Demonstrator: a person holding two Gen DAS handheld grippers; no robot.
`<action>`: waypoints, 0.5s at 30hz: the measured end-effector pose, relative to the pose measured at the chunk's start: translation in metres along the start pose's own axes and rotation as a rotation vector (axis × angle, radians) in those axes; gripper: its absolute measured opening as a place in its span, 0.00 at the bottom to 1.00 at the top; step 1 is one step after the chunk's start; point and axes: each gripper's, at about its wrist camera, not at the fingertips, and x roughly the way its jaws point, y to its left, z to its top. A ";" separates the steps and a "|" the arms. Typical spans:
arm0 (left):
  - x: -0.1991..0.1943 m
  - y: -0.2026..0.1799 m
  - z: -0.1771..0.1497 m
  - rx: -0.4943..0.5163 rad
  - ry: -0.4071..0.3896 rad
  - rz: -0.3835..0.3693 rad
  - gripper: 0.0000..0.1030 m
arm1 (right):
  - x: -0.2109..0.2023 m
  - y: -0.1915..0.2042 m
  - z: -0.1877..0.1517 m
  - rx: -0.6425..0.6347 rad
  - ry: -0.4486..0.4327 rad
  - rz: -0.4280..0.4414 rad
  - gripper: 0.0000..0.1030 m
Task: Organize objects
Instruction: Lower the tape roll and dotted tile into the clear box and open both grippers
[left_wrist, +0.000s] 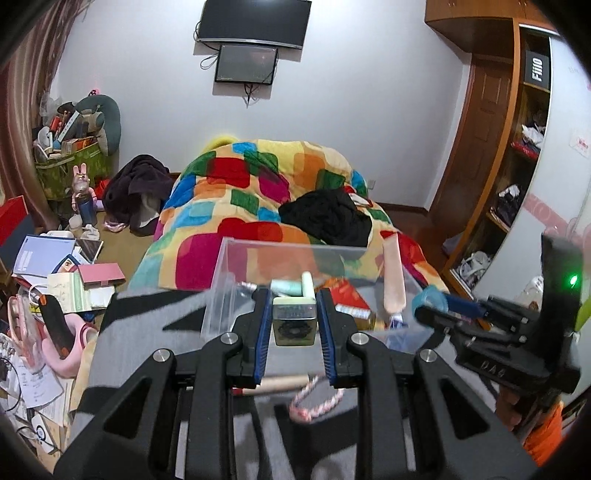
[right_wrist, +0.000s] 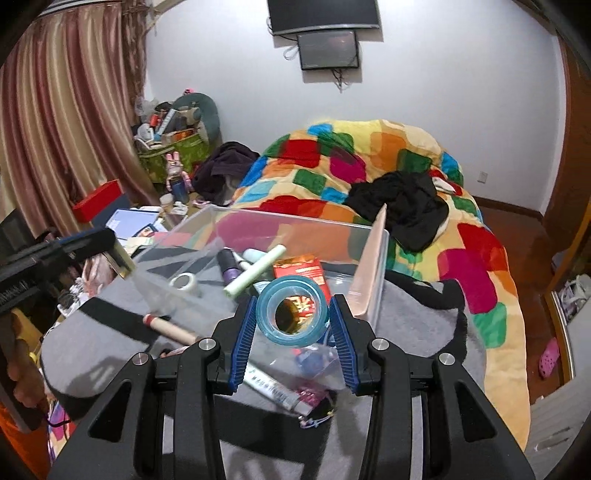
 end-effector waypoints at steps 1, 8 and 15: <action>0.004 0.002 0.004 -0.010 -0.002 -0.001 0.23 | 0.002 -0.002 0.000 0.004 0.004 -0.003 0.36; 0.037 0.005 0.011 -0.037 0.032 0.019 0.23 | 0.026 -0.014 0.004 0.038 0.046 -0.029 0.36; 0.071 0.008 0.003 -0.055 0.107 0.011 0.23 | 0.040 -0.018 0.002 0.047 0.080 -0.030 0.36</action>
